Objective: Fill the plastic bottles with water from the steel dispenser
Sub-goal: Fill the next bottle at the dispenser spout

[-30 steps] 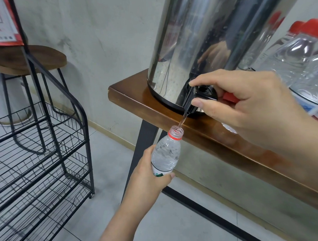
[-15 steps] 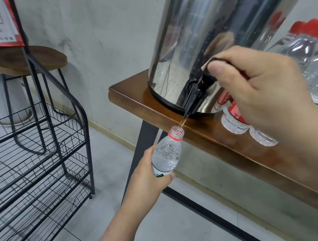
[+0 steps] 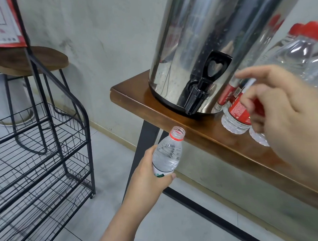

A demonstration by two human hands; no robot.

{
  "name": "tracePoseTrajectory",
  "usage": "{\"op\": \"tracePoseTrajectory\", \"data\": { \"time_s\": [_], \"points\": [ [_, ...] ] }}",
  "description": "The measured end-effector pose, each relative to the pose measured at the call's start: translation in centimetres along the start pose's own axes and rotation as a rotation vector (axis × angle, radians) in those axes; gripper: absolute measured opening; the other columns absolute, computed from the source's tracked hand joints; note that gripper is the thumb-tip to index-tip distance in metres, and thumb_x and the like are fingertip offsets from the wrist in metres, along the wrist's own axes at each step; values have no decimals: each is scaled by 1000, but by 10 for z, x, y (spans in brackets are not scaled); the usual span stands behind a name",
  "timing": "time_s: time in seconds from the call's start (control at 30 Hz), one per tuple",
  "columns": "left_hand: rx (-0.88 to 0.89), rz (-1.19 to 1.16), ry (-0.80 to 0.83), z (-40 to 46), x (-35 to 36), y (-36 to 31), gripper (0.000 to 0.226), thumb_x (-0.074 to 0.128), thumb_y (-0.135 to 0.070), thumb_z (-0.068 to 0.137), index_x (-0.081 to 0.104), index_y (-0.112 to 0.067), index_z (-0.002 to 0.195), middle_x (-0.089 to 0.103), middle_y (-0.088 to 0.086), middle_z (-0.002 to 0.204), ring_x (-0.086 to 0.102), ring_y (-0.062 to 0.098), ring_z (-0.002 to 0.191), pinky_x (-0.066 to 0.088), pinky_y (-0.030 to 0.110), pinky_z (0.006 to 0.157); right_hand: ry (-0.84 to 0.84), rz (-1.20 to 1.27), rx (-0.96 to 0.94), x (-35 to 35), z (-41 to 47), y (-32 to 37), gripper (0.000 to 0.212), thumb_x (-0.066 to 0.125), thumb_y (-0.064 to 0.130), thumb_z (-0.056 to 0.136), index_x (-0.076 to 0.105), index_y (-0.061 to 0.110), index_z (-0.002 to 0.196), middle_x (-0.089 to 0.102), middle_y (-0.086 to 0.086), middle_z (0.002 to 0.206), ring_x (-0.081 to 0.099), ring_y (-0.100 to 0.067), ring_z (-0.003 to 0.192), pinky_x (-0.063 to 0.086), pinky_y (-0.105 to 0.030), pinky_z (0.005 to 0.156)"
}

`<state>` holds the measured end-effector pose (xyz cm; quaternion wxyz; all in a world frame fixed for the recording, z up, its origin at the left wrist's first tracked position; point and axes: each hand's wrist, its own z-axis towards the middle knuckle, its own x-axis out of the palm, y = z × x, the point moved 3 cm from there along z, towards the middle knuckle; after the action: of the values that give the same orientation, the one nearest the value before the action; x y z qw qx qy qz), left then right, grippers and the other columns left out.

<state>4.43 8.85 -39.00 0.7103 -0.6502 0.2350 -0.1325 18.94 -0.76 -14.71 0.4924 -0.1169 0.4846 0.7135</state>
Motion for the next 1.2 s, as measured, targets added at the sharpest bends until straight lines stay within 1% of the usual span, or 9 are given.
{"op": "tracePoseTrajectory", "data": {
  "time_s": [0.1, 0.13, 0.23, 0.37, 0.53, 0.8, 0.93, 1.1, 1.2],
  "points": [
    [-6, -3, 7, -5, -2, -2, 70, 85, -25, 79, 46, -54, 129, 65, -30, 116, 62, -3, 109, 51, 20, 87, 112, -90, 64, -4, -26, -8, 22, 39, 39, 105, 59, 49, 109, 58, 4, 75, 48, -26, 56, 48, -47, 52],
    [-8, -4, 11, -9, -2, -3, 69, 85, -24, 78, 47, -53, 128, 65, -30, 115, 62, -4, 109, 50, 16, 85, 152, -130, 83, -5, -34, -9, 16, 44, 50, 100, 58, 52, 108, 61, 7, 78, 54, -23, 60, 48, -43, 57],
    [-21, -3, 32, -24, -3, -11, 69, 85, -23, 78, 48, -50, 129, 65, -28, 115, 62, -2, 110, 49, 11, 82, 217, -100, 125, -11, -53, -2, 32, 61, 61, 73, 64, 52, 104, 69, 15, 91, 64, -13, 78, 49, -26, 69],
    [-18, -7, 62, -62, -3, -32, 71, 81, -34, 73, 47, -57, 131, 67, -25, 120, 64, 3, 112, 55, 33, 95, 204, -116, 97, -15, -62, 12, 30, 71, 60, 69, 75, 45, 94, 71, 24, 96, 66, -2, 90, 49, -15, 79],
    [-29, -35, 138, -116, -2, -72, 70, 78, -37, 70, 48, -63, 128, 69, -19, 112, 66, 11, 89, 60, 50, 85, 338, -231, -101, -13, -72, 46, 43, 64, 62, 80, 75, 34, 112, 70, 24, 101, 62, 3, 100, 50, -20, 84],
    [22, 27, 145, -187, -12, -141, 67, 81, -28, 75, 45, -69, 115, 69, -24, 105, 67, 9, 82, 61, 35, 71, 445, -197, -119, -54, -93, 114, 51, 57, 70, 74, 76, 38, 108, 68, 31, 97, 61, 10, 99, 50, -20, 89],
    [39, 45, 142, -213, -19, -172, 71, 81, -18, 80, 45, -71, 111, 69, -25, 103, 67, 13, 82, 53, 14, 64, 391, -160, -115, -77, -105, 143, 52, 57, 71, 71, 77, 39, 107, 72, 26, 96, 64, 8, 96, 52, -22, 87],
    [33, 4, 160, -233, -25, -204, 63, 80, -11, 83, 52, -57, 117, 70, -15, 97, 59, 7, 67, 50, 14, 49, 270, -42, -47, -96, -124, 159, 37, 64, 64, 72, 77, 42, 99, 69, 35, 89, 65, 9, 87, 47, -16, 76],
    [81, 29, 172, -241, -27, -219, 65, 82, -14, 83, 50, -62, 113, 69, -22, 104, 63, 0, 74, 50, 9, 57, 187, -54, -38, -107, -132, 167, 37, 63, 64, 72, 78, 41, 96, 71, 32, 91, 65, 9, 87, 49, -18, 75]
  ]
}}
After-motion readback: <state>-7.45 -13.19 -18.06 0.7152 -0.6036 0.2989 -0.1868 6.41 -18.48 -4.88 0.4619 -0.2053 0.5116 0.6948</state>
